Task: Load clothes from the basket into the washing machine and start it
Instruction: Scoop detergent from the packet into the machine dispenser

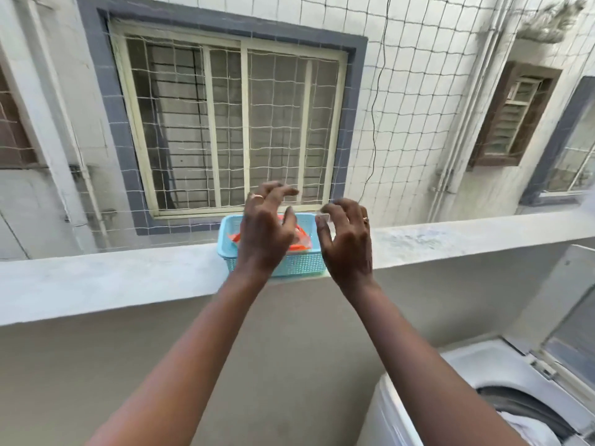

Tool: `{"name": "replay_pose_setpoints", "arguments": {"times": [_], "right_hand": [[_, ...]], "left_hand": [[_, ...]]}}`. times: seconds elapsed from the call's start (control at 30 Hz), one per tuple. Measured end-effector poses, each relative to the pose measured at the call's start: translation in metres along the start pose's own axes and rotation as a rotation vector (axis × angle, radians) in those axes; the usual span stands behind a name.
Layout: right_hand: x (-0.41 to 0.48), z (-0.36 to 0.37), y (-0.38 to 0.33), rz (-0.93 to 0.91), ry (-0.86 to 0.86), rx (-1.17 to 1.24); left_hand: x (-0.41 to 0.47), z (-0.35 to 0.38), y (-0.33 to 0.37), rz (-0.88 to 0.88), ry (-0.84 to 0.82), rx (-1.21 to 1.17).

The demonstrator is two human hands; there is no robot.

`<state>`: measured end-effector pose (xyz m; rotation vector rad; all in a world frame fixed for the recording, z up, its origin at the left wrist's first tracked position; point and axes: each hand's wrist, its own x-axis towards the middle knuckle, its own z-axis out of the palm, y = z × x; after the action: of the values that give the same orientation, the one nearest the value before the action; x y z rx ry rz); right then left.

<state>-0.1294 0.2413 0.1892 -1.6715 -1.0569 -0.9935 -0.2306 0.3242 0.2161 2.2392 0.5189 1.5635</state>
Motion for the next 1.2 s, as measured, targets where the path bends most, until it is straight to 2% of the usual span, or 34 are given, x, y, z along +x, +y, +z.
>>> {"name": "replay_pose_setpoints", "arguments": {"times": [0.17, 0.3, 0.37, 0.43, 0.53, 0.57, 0.73, 1.0, 1.13, 1.2], "right_hand": [[0.019, 0.012, -0.03, -0.041, -0.097, -0.016], [0.019, 0.021, -0.041, -0.101, -0.2, -0.071], [0.016, 0.024, -0.048, -0.116, -0.325, -0.12], [0.016, 0.026, -0.053, -0.102, -0.533, -0.2], [0.024, 0.033, -0.058, 0.107, -0.857, -0.248], [0.027, 0.036, -0.058, 0.18, -0.916, -0.259], [0.034, 0.061, -0.06, 0.299, -0.96, -0.296], [0.033, 0.072, -0.081, 0.508, -1.018, -0.255], [0.036, 0.06, -0.091, 0.468, -0.876, -0.27], [0.041, 0.054, -0.092, 0.379, -0.883, -0.255]], "left_hand": [[0.042, -0.033, -0.043, -0.237, -0.5, 0.136], [0.055, -0.033, -0.06, -0.289, -0.751, 0.074], [0.057, -0.03, -0.065, -0.235, -0.739, 0.131], [0.059, -0.028, -0.07, -0.196, -0.667, 0.157], [0.058, -0.025, -0.078, -0.174, -0.579, 0.128], [0.057, -0.023, -0.08, -0.161, -0.554, 0.122], [0.05, -0.016, -0.09, -0.137, -0.418, 0.032], [0.041, -0.007, -0.103, -0.353, -0.367, -0.41], [0.041, -0.006, -0.105, -0.369, -0.365, -0.434], [0.042, -0.007, -0.105, -0.371, -0.368, -0.436]]}}
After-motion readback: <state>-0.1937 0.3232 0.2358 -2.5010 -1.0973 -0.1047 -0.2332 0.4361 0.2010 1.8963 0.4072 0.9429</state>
